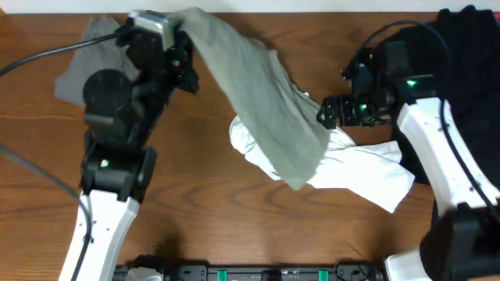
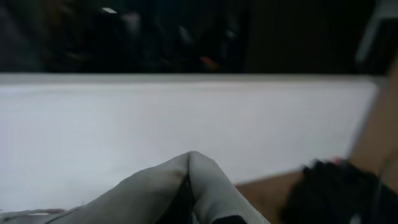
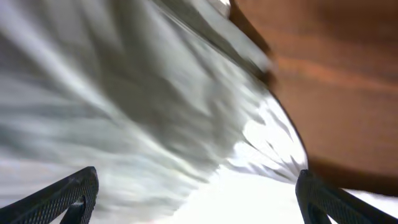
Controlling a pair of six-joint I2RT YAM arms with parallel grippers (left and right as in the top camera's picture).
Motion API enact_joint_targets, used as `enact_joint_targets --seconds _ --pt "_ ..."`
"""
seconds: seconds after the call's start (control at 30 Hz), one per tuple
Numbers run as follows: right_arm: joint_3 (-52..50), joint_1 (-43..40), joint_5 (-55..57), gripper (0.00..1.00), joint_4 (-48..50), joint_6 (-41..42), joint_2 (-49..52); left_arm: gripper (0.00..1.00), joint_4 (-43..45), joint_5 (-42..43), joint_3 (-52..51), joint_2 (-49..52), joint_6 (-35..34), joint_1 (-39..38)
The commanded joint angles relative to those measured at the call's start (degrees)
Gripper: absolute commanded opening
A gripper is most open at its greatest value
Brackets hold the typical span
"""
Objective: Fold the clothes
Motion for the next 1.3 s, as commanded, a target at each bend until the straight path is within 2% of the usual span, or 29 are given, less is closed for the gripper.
enact_joint_targets --seconds 0.0,0.1,0.27,0.43,0.63,0.7,0.73,0.8,1.0,1.27 --pt "-1.7 -0.68 2.47 0.99 -0.31 1.88 3.78 0.06 -1.68 -12.63 0.76 -3.67 -0.17 0.39" --pt "-2.64 -0.98 2.49 0.98 -0.22 2.19 7.1 0.06 -5.97 -14.53 0.74 -4.61 2.4 0.39" --pt "-4.33 -0.81 3.48 0.91 1.66 2.25 10.21 0.06 -10.6 -18.1 0.74 -4.04 2.97 0.44" --pt "-10.99 0.15 9.7 0.89 9.29 5.11 10.38 0.06 -12.26 -20.37 0.74 -3.58 2.97 0.46" --pt "-18.14 0.94 10.88 0.79 16.26 5.9 10.38 0.06 -16.72 -20.61 0.74 -3.54 2.29 0.7" --pt "-19.23 0.92 10.95 0.61 17.73 6.67 10.38 0.06 -19.02 -20.59 0.74 -3.54 0.7 0.7" --pt "-19.3 0.92 11.13 0.39 17.86 6.78 10.38 0.06 -19.8 -20.57 0.74 -3.54 0.55 0.7" --pt "-19.26 0.85 11.93 0.01 18.18 7.5 10.38 0.06 -21.38 -20.57 0.74 -3.54 0.55 0.7" --pt "-15.74 -3.39 12.79 0.01 16.83 8.85 9.64 0.06 -22.45 -20.57 0.74 -3.41 0.57 0.7" --pt "1.51 -16.04 10.99 0.01 11.04 6.54 4.24 0.06 -23.54 -20.5 0.74 -1.81 0.57 0.7"
